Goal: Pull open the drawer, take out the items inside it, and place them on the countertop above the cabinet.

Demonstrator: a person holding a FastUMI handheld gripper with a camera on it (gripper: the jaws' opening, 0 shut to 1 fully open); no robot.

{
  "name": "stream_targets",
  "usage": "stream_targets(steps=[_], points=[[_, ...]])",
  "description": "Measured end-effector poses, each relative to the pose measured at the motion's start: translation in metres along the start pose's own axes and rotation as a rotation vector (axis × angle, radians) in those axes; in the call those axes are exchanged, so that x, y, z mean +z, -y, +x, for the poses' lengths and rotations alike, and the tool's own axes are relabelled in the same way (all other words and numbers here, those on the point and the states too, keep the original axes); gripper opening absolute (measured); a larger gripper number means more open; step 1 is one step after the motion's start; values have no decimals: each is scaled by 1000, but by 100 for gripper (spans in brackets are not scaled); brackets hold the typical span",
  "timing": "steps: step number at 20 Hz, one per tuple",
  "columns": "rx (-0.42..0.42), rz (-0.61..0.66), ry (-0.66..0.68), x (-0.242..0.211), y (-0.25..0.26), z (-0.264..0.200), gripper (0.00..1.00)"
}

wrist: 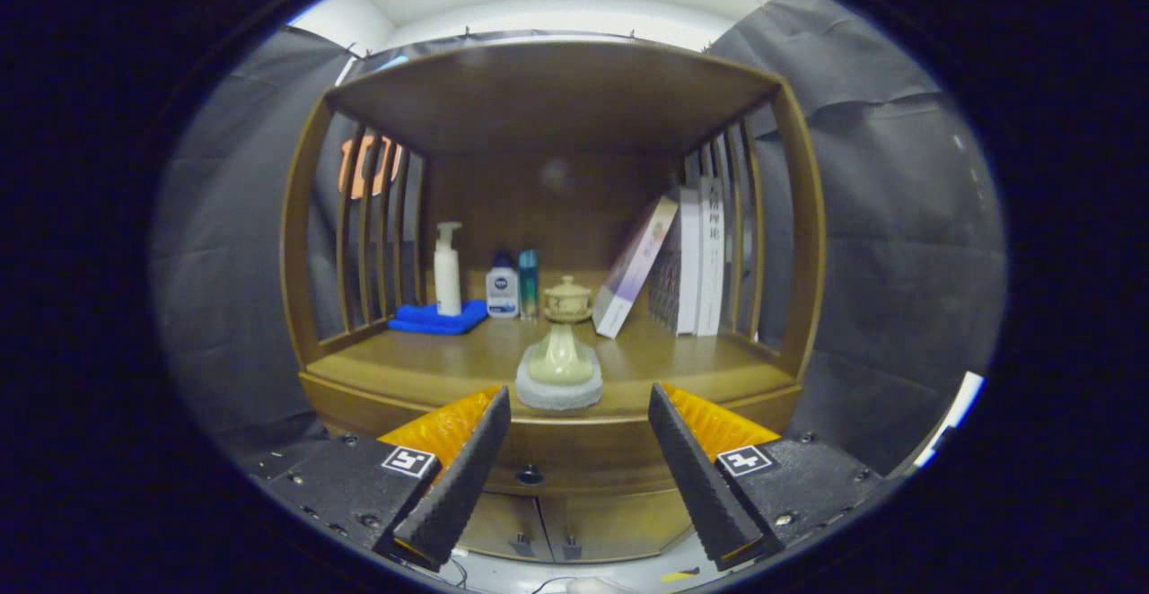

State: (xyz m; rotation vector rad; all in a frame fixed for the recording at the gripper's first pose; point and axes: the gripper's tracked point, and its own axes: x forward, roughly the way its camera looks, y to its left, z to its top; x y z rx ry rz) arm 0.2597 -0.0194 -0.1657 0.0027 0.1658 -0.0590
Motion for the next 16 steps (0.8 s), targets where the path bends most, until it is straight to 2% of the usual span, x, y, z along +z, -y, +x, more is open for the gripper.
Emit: stream_targets(steps=[6, 16], points=[[-4, 21, 78, 58, 15, -58, 99], [12, 17, 130, 82, 12, -105, 99]])
